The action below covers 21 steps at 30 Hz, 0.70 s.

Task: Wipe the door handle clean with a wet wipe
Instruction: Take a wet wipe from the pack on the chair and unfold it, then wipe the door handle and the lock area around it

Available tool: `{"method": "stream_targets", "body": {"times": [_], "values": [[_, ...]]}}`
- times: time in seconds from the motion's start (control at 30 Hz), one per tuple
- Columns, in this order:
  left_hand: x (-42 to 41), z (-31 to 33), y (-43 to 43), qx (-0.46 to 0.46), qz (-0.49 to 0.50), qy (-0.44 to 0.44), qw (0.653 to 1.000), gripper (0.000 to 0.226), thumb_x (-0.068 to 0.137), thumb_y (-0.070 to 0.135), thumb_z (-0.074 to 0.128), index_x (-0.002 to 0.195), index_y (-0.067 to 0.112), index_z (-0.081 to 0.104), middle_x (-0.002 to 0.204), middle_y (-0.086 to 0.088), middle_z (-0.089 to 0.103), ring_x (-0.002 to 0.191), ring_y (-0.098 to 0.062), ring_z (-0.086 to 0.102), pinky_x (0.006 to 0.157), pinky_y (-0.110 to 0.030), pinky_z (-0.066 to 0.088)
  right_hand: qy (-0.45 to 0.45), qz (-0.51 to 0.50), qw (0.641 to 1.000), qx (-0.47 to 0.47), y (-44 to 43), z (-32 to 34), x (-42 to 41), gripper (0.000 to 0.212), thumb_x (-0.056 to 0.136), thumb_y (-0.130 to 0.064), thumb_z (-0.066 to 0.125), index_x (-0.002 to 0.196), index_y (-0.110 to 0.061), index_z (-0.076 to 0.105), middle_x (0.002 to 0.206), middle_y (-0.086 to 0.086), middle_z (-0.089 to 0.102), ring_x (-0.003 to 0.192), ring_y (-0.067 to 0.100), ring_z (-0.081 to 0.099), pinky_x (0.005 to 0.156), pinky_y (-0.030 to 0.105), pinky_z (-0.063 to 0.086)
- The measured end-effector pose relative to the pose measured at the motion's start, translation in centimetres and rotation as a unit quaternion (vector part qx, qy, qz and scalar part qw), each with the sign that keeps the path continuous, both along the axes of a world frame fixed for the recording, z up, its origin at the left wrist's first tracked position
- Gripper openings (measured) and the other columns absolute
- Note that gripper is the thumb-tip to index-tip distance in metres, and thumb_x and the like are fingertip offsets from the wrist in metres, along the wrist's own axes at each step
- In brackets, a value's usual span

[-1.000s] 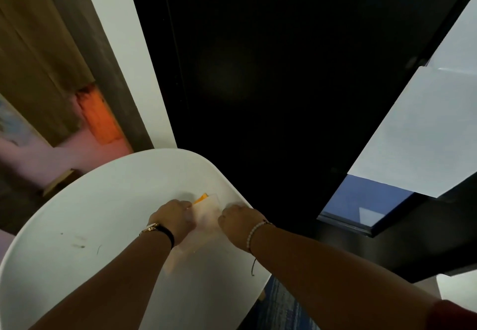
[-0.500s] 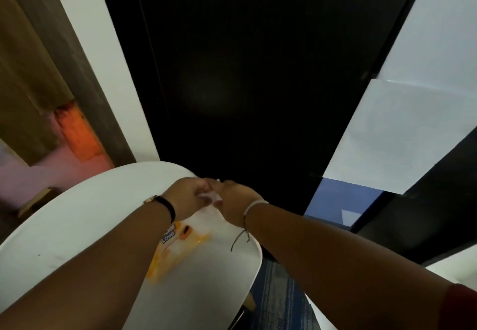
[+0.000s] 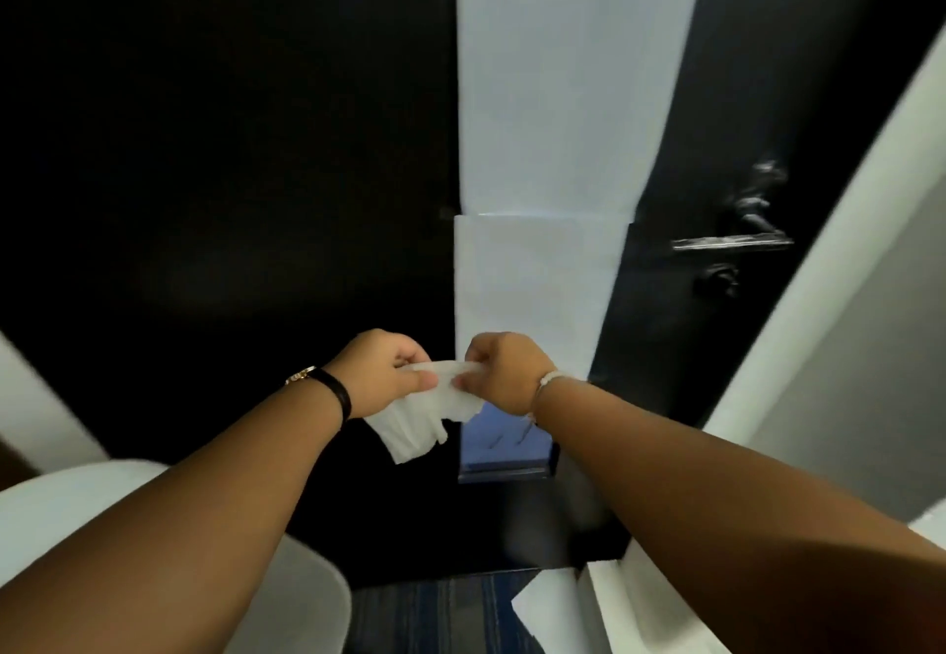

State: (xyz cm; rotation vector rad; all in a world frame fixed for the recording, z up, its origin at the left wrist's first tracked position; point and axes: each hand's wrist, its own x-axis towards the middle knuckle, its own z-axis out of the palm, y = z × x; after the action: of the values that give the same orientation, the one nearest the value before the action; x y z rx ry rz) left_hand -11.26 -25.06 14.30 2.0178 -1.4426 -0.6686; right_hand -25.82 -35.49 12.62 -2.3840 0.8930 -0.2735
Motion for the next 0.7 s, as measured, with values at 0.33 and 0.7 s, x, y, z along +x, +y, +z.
{"method": "stream_targets", "body": {"times": [0.33,0.7], "values": [[-13.8,3.8,-14.1,-0.039,-0.112,0.007,0.993,0.008,0.076,0.026,0.071,0.071,0.024,0.065,0.077,0.001,0.064,0.08,-0.018,0.06,0.079,-0.032,0.05,-0.262,-0.175,0.94,0.132,-9.8,4.1,-17.1,0.011,0.076,-0.016,0.071,0.077,-0.006,0.065,0.072,0.004,0.063,0.068,0.016,0.059,0.065,0.031,0.053],[-19.8,8.3,-19.9,-0.202,-0.048,0.057,0.977,0.002,0.08,0.023,0.068,0.078,0.022,0.068,0.087,-0.013,0.071,0.081,-0.022,0.065,0.076,-0.032,0.054,-0.494,-0.097,0.798,0.331,-16.5,12.1,-23.7,0.01,0.074,-0.007,0.057,0.083,-0.005,0.056,0.097,0.011,0.072,0.091,0.028,0.066,0.077,0.04,0.055]]}}
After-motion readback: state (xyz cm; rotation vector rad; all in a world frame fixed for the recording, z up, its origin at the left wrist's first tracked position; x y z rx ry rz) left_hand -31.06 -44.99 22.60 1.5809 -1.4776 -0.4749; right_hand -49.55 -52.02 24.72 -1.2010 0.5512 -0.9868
